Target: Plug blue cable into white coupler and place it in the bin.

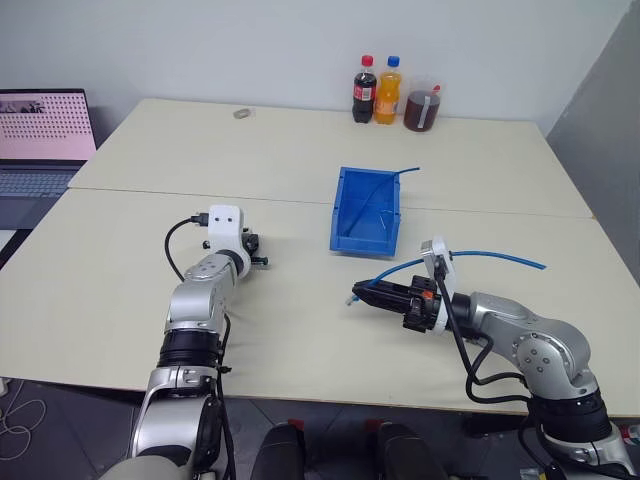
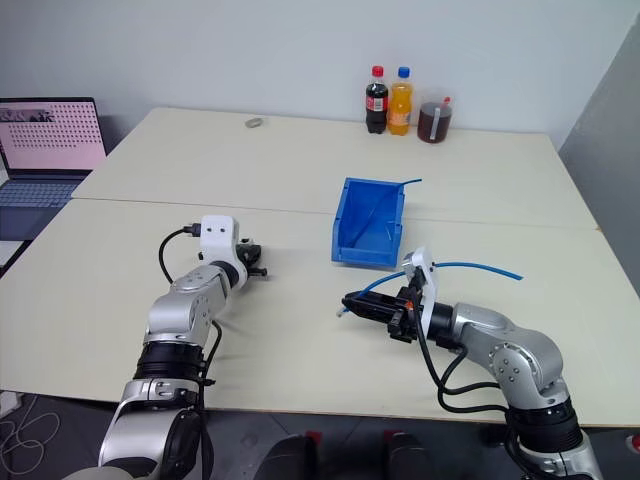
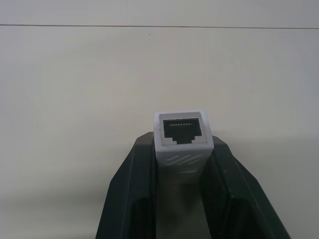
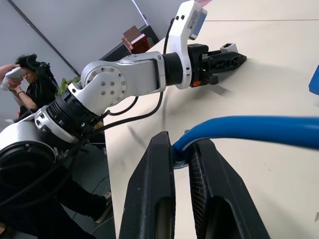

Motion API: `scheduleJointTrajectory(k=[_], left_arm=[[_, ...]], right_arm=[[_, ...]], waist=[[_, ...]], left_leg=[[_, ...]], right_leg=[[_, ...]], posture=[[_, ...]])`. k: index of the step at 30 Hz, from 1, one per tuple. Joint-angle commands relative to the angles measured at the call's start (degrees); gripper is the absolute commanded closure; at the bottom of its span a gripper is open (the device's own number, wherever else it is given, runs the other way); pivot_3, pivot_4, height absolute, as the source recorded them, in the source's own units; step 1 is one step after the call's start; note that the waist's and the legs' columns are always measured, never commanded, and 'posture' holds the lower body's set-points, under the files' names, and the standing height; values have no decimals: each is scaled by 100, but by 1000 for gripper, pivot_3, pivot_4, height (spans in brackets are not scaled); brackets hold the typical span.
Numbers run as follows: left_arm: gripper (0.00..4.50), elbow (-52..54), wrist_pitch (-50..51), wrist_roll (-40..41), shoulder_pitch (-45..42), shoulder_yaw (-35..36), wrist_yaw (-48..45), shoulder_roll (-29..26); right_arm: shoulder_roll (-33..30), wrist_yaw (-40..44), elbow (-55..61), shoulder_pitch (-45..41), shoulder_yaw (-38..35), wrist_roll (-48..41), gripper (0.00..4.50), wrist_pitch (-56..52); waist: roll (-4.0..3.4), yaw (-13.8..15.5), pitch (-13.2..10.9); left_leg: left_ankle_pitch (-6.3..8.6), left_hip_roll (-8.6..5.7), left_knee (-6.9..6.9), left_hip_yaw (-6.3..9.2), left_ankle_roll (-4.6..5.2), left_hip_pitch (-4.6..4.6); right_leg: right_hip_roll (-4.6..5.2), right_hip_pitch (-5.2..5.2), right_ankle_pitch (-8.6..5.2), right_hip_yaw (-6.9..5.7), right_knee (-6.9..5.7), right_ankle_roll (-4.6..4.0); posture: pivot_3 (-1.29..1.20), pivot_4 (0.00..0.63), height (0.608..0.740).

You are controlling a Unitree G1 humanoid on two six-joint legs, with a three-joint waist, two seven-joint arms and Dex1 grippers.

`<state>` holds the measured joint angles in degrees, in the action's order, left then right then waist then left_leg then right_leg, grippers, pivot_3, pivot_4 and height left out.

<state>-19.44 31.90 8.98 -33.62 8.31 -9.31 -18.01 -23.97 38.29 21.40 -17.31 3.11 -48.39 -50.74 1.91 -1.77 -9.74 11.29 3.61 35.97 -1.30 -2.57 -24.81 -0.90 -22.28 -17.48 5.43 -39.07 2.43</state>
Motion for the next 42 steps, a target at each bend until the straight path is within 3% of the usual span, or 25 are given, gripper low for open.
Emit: scheduleJointTrajectory(k=[1,6,11,17,23,37,42], left_arm=[[3677,696,-133,118,331,-266,-789,-247],[3679,1687,-382,369,849,-1145,-2831,-968],[3681,1692,-1210,247,815,-1963,-4575,-1569],[3681,1468,-1692,280,558,-2574,-5851,-1611],[3681,930,-2008,37,356,-2952,-6362,-1480],[3681,234,-2616,-435,172,-3117,-6651,-1350],[3682,178,-2665,-471,161,-3116,-6674,-1324]], right_arm=[[-118,-14,348,55,-190,-70,4392,61],[-669,146,872,383,-112,217,4392,237],[-953,198,1206,685,33,530,4392,478],[-968,180,1283,786,132,818,4392,707],[-1002,190,1252,682,318,1309,4392,1062],[-380,799,-386,-936,2100,3068,4392,2172],[-276,952,-763,-1037,2263,3399,4392,2418]], waist=[[0,-4,0],[0,7,0],[0,-3,-1],[0,-5,-1],[0,-9,-1],[-2,0,2],[-2,7,3]], left_leg=[[0,0,0,0,0,0],[0,1,-3,-4,-2,0],[0,1,0,-4,-1,2],[0,2,0,-6,0,3],[0,2,2,-6,0,3],[-1,3,11,-6,2,5],[-1,2,11,-8,2,4]], right_leg=[[0,0,0,1,0,0],[3,-1,0,1,1,-1],[2,-1,-1,1,0,0],[0,-1,-1,4,1,-1],[-2,-2,-1,4,1,-1],[-3,1,1,4,-4,2],[-2,0,1,5,-4,1]], posture=[[0,150,740],[0,150,740],[0,150,740],[0,150,740],[0,150,740],[0,150,740],[0,150,740]])
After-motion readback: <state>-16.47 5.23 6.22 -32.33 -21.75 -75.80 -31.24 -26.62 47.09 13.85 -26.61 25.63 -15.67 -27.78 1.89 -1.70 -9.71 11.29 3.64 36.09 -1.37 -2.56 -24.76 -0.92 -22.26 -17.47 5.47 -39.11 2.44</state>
